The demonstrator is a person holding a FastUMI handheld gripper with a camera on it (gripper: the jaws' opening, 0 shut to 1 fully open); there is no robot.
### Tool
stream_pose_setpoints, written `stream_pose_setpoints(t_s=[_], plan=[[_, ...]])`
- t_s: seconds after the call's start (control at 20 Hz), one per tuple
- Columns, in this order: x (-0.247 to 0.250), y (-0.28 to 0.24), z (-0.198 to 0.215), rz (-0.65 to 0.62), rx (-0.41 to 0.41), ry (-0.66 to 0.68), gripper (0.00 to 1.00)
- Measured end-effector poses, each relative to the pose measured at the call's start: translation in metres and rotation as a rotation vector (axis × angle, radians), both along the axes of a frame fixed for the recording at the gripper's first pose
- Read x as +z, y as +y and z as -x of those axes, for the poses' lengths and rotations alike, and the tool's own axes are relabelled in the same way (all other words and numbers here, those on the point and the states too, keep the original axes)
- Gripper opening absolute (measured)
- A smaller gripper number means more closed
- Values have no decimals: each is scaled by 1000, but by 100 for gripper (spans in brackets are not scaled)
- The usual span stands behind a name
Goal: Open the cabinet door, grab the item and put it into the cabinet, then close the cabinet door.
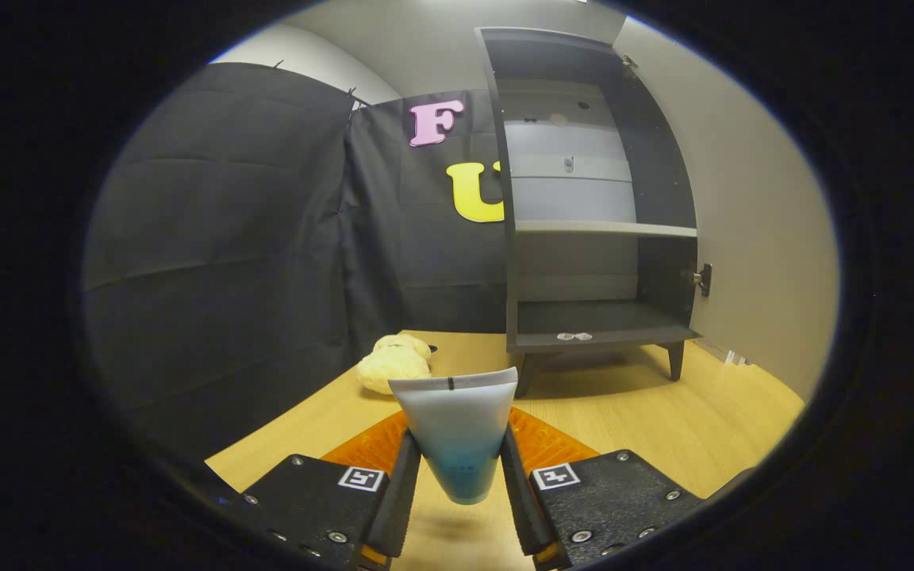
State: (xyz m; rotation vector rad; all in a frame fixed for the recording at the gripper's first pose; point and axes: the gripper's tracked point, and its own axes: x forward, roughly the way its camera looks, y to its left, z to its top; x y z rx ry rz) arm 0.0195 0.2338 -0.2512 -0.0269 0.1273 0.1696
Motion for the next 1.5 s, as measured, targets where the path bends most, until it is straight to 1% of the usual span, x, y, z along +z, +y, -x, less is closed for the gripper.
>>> stream_pose_setpoints(t_s=[0.4,0.5,0.7,0.85,0.95,1.3,1.5], plan=[[120,-17,-7,8,0,-69,53],[150,-26,-15,23,-6,-93,53],[205,-48,-45,-4,-24,-128,53],[248,-71,-79,-14,-54,-172,53],[268,-87,-108,-2,-74,-189,53],[304,-132,-209,5,-124,-208,53],[308,-151,-276,-9,-165,-192,53]])
